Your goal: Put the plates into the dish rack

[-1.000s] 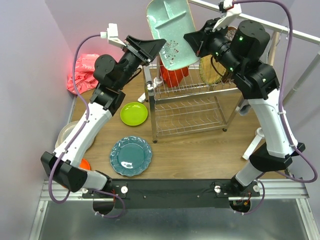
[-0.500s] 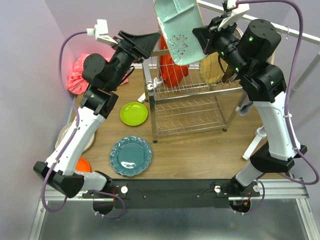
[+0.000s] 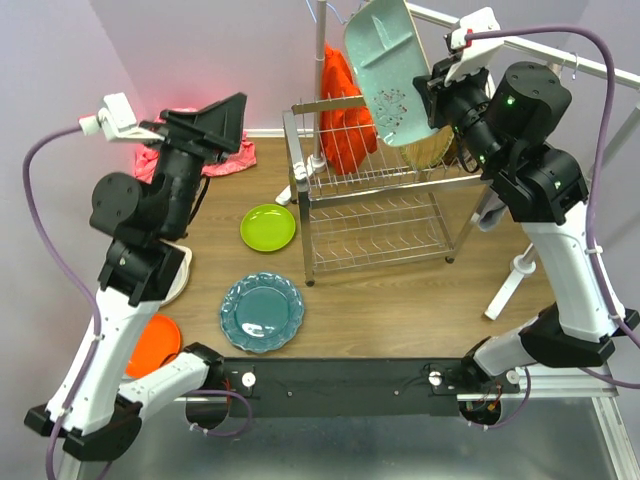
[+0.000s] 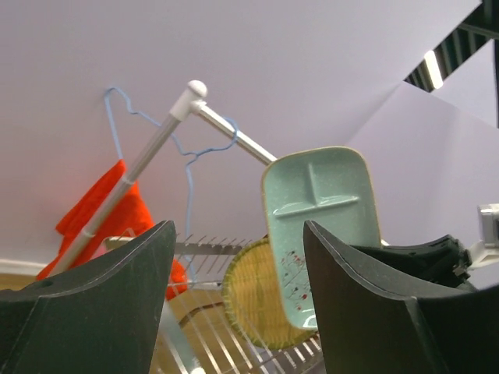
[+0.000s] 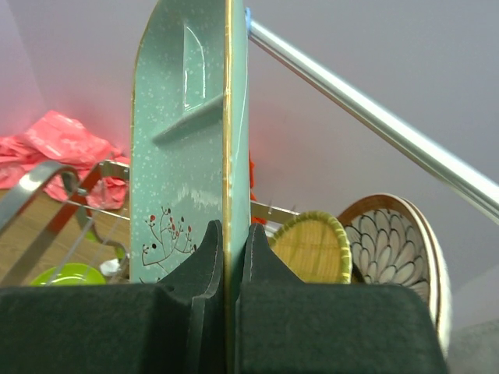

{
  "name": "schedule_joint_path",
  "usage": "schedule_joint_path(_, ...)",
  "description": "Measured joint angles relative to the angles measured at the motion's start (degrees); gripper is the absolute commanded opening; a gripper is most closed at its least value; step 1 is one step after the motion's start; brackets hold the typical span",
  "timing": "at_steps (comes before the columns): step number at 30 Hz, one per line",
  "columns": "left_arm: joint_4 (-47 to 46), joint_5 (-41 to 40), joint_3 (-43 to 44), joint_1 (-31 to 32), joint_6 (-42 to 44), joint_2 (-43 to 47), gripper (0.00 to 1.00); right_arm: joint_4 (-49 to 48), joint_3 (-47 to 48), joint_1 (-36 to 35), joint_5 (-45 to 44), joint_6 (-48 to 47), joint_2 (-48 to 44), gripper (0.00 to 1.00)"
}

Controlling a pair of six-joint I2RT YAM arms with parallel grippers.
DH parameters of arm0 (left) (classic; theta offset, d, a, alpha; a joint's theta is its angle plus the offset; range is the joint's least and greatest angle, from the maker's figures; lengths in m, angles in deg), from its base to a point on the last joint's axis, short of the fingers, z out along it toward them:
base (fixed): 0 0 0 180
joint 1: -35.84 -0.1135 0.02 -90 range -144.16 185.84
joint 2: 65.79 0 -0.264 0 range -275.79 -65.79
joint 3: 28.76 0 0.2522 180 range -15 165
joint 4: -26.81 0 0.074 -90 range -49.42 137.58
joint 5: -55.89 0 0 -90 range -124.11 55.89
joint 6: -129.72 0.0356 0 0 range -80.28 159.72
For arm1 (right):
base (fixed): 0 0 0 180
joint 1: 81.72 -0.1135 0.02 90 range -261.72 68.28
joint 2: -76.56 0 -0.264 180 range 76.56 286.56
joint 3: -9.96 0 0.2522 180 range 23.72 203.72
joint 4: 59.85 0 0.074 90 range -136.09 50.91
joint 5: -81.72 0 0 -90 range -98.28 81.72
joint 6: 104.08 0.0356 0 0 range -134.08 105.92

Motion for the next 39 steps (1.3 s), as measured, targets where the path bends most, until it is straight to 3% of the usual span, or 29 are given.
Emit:
schedule_joint_path(16, 11.0, -9.8, -14.2, -0.2, 1.8, 12.4, 0.78, 0.2, -1.1, -0.3, -12.5, -6.3, 1.4, 0.00)
schedule_joint_path(30, 13.3, -12.9, -18.8, -0.2, 2.6, 15.5, 0.80, 0.5, -1.0, -8.0, -23.1, -12.2, 5.4, 0.00)
schedule_joint_path(39, 15.2, -13.9, -20.8, -0.2, 3.4, 16.4, 0.81, 0.5, -1.0, -8.0, -27.7, -15.6, 5.4, 0.00)
